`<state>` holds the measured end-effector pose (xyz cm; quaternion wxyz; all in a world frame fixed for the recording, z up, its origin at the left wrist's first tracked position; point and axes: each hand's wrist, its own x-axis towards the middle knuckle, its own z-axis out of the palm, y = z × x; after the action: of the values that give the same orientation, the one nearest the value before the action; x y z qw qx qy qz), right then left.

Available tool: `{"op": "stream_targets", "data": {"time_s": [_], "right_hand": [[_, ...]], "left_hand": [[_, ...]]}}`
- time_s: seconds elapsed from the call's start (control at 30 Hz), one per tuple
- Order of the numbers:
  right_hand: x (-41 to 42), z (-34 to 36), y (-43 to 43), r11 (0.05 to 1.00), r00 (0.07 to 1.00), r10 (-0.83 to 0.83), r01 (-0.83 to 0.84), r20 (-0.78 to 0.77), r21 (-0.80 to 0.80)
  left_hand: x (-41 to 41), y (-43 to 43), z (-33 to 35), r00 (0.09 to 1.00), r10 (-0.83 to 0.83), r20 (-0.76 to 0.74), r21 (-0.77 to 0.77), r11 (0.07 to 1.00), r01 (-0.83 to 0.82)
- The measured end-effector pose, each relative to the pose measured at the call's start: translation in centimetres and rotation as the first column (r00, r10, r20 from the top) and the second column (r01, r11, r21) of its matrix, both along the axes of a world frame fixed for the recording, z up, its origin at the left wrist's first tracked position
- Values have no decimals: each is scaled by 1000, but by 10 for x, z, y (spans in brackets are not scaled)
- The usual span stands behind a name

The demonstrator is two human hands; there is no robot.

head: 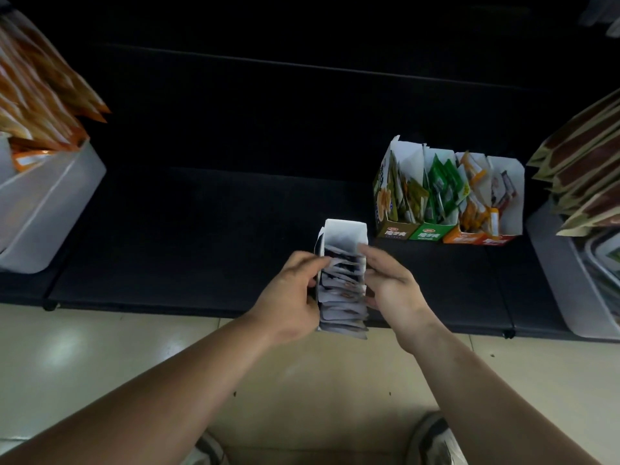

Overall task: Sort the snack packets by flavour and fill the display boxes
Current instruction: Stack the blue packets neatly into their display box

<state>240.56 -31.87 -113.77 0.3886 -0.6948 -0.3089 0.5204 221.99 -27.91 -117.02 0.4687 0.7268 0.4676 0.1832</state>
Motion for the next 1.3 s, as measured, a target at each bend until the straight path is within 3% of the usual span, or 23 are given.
{"op": "stream_targets", "data": {"time_s": [0.17,0.33,0.47,0.6,0.7,0.77,0.87,1.03,1.17,1.3], "right_hand": [[0,1,3,990,989,139,-139,42,-10],[-2,-5,18,950,928,311,-311,205,-34],[1,4,24,906,863,422,-405,279,-120],[4,13,7,968,955,248,-250,161,-9],[8,13,-14,995,995,103,-103,1,15],[9,14,-23,985,986,161,-163,-44,-49],[10,12,-26,939,936,343,-345,-79,-10],[13,2,-13,939,934,342,-343,-97,12],[14,-8,3,983,983,182,-181,-2,19],[9,-18,23,999,957,38,-42,289,8]], "left_hand": [[3,-7,-17,1000,-18,0,24,1000,18],[-4,0,-10,986,130,104,-39,991,-127],[-14,-9,-5,1000,17,-26,-35,999,-18],[-19,-18,-1,989,-35,-146,-35,999,30],[-20,-17,1,992,-47,-120,-79,996,38],[-17,-15,2,996,-38,-81,-95,995,30],[-14,-7,-1,999,-26,-41,-126,992,21],[-9,7,0,997,-17,73,-178,984,30],[4,17,-1,981,158,111,-213,968,-131],[19,20,-17,970,245,2,-105,964,-243]]}}
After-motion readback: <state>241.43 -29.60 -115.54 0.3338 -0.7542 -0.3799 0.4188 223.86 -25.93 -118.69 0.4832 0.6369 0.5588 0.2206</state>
